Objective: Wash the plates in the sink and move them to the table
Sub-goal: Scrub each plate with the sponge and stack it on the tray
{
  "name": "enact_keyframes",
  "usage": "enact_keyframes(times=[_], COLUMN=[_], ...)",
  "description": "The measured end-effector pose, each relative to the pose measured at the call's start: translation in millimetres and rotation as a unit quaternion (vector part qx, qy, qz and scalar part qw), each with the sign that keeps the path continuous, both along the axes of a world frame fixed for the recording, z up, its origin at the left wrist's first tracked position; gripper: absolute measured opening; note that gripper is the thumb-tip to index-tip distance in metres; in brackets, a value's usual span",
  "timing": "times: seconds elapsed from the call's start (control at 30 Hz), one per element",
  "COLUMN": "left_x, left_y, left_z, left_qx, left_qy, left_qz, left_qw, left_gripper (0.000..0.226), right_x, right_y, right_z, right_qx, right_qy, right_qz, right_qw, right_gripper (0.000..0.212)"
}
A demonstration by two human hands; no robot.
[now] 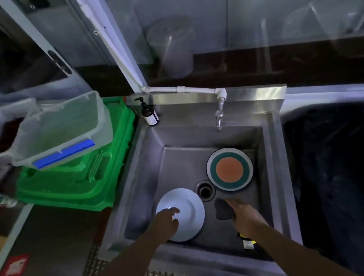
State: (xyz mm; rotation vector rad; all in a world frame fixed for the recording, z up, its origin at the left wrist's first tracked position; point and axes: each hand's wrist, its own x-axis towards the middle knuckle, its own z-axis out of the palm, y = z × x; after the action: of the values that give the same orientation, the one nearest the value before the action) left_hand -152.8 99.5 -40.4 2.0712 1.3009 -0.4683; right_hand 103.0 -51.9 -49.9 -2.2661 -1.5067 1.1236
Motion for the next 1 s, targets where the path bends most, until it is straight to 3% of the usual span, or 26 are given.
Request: enact_keyframes(times=[0.27,0.67,0.83,0.93,1.0], left_x=[-33,-58,-44,-42,-42], left_y=[45,121,131,134,137], left_z=[-70,-210,-258,-282,-293], left_qx=[-0.008,-0.050,-0.085,-0.053,-0.022], left_qy=[0.049,0.139,0.181,0.168,0.112], left_qz=[-0.028,-0.090,-0.084,-0.075,-0.011], left_qw=[0.998,0.985,0.976,0.981,0.993], left_gripper=[0.064,0.068,0.080,0.088,0.091], right_x=[-40,-99,-112,-118,-119], right_y=[32,82,90,94,94], right_z=[-50,-136,-155,-162,-164], right_qx=[-0.046,-0.108,-0.133,-0.121,-0.111], right_qy=[0.019,0.011,0.013,0.013,0.014], right_qz=[-0.026,-0.120,-0.148,-0.157,-0.162], right_qw=[0.998,0.987,0.980,0.980,0.980], right_gripper=[0.065,0.063,0.063,0.060,0.057])
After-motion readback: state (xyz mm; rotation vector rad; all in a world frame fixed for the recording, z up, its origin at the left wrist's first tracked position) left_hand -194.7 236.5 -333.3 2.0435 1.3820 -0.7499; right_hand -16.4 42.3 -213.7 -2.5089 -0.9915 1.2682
